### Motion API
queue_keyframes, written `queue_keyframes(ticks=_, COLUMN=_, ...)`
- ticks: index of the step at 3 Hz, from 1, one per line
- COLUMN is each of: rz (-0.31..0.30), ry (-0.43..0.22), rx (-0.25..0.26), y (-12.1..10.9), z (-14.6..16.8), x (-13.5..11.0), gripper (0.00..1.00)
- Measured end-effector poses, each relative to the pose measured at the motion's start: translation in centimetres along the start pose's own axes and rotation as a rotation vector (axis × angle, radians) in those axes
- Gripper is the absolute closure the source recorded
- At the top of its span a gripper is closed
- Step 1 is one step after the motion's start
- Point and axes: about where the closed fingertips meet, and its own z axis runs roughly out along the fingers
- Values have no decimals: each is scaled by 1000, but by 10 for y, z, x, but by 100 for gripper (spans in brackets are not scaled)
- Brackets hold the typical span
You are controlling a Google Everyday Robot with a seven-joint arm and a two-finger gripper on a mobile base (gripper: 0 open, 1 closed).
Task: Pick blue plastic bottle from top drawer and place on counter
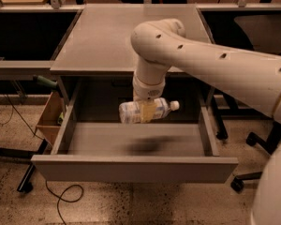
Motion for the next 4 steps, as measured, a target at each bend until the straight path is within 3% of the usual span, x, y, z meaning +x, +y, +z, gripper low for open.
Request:
queue_keyframes(ticks=1, rz=-36, ry=69, rx=88, y=-12, z=-69, x=-6, gripper=100)
queue_keyframes(ticks=2, rz=-132, ry=100, rx=187, y=-44, z=-137, x=-45, gripper=100)
queue_keyframes(ticks=3, rz=-239, ry=91, rx=268, y=-78, z=-174, x=-103, gripper=100)
queue_keyframes(ticks=4, rz=-320, ry=76, rx=307, y=-106, z=-173, x=-158, gripper=100)
